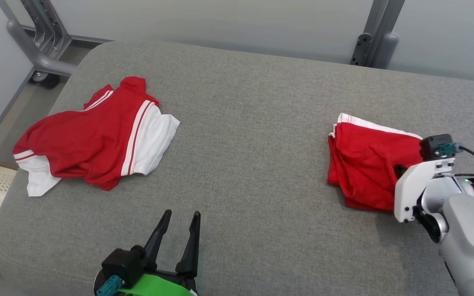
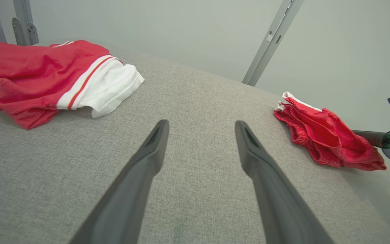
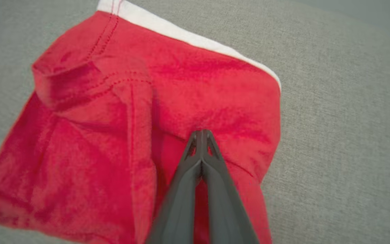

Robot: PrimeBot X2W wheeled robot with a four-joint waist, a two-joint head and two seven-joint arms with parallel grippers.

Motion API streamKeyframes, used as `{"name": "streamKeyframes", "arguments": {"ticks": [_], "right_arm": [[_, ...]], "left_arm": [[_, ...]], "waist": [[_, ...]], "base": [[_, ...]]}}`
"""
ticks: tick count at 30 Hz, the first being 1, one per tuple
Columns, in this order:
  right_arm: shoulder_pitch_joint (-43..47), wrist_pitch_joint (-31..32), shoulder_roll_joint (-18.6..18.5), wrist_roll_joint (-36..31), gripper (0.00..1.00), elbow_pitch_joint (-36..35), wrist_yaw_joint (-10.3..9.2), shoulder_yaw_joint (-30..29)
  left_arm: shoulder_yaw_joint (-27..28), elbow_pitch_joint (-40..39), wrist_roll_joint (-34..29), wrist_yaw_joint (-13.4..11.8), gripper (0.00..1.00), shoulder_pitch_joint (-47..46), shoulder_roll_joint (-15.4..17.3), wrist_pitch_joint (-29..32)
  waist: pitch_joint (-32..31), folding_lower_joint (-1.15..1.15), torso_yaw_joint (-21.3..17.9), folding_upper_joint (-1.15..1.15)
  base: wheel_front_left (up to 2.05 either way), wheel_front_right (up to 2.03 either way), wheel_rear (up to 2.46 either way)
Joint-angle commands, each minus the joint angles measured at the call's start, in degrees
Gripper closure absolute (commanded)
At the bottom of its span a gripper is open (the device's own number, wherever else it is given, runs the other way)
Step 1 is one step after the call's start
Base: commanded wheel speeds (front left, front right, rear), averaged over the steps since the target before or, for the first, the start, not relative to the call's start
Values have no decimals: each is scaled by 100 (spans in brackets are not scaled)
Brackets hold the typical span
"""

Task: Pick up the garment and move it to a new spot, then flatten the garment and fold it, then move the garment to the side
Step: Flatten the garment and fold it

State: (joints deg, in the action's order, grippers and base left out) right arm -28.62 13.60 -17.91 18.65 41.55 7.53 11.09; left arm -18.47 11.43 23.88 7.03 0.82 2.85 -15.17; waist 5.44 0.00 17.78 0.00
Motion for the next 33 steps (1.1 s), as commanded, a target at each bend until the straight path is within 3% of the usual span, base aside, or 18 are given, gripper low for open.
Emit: {"name": "streamKeyframes", "arguments": {"ticks": [1,16,20,24,25,26,27,33], "right_arm": [[-10,21,-2,74,100,-68,-8,162],[489,458,27,864,100,-1248,-8,2088],[618,362,72,1102,100,-1551,-8,2243],[798,-3,149,1147,100,-1809,-8,1973],[874,-130,175,1109,93,-1881,-8,1864],[955,-270,223,1094,25,-1945,-8,1731],[1040,-398,266,1067,0,-2016,-7,1601],[1615,-998,529,692,0,-2472,-7,657]], "left_arm": [[30,-8,-72,5,0,-89,9,4],[88,77,-33,21,0,9,9,4],[122,91,-13,7,0,90,9,4],[172,85,-8,-28,0,147,9,4],[196,91,-6,-37,0,177,9,4],[223,100,-6,-53,0,212,9,4],[268,109,-4,-52,0,241,9,4],[674,135,-155,-125,0,321,9,4]], "waist": [[26,0,-23,0],[-180,0,-211,0],[-276,0,-310,0],[-416,0,-433,0],[-462,0,-469,0],[-508,0,-512,0],[-554,0,-563,0],[-757,0,-896,0]], "base": [[0,0,0],[0,0,0],[0,0,0],[0,0,0],[0,0,0],[0,0,0],[0,0,0],[0,0,0]]}}
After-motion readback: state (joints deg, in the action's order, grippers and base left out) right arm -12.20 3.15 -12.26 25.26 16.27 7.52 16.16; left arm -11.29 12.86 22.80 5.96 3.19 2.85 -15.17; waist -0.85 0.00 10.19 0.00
